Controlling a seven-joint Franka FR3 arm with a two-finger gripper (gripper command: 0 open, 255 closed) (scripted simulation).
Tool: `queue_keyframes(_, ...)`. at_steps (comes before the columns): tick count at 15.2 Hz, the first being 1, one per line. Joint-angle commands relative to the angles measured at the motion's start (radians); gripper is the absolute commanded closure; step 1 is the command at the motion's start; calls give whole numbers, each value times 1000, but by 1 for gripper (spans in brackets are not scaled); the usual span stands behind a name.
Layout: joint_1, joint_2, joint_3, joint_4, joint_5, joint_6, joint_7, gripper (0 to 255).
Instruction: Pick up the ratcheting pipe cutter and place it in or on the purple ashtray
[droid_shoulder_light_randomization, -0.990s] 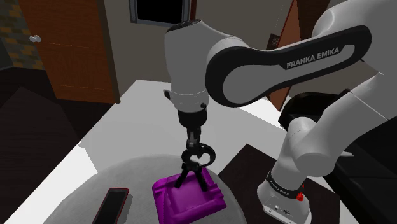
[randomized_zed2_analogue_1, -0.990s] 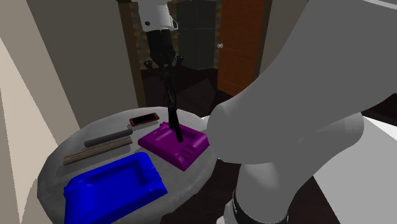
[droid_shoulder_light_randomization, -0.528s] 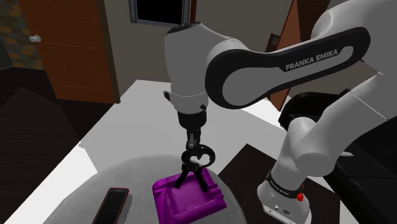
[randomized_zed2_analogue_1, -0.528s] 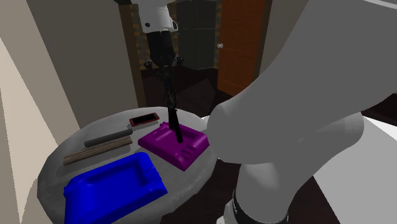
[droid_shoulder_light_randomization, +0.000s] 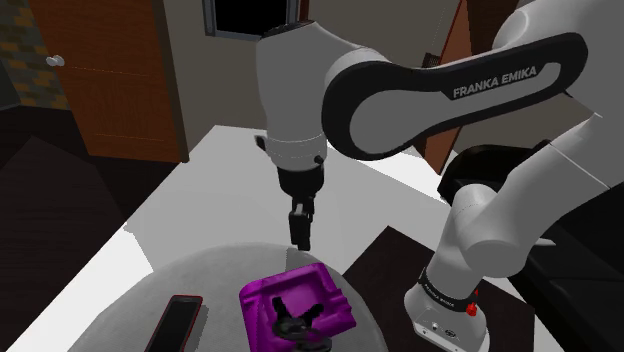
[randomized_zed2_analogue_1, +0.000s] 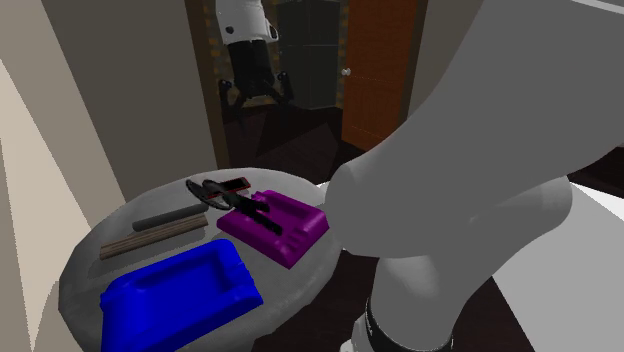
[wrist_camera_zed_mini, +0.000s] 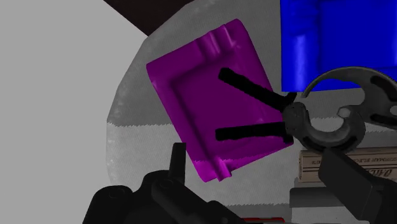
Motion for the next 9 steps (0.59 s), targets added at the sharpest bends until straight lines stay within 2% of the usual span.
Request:
queue_keyframes(1,-4,5,-5,66,-6,-63,2,0)
queue_keyframes(2,-5,9,-6,96,-9,-88,4,0)
queue_keyframes(9,-5,9,-6,96,-9,-88,4,0)
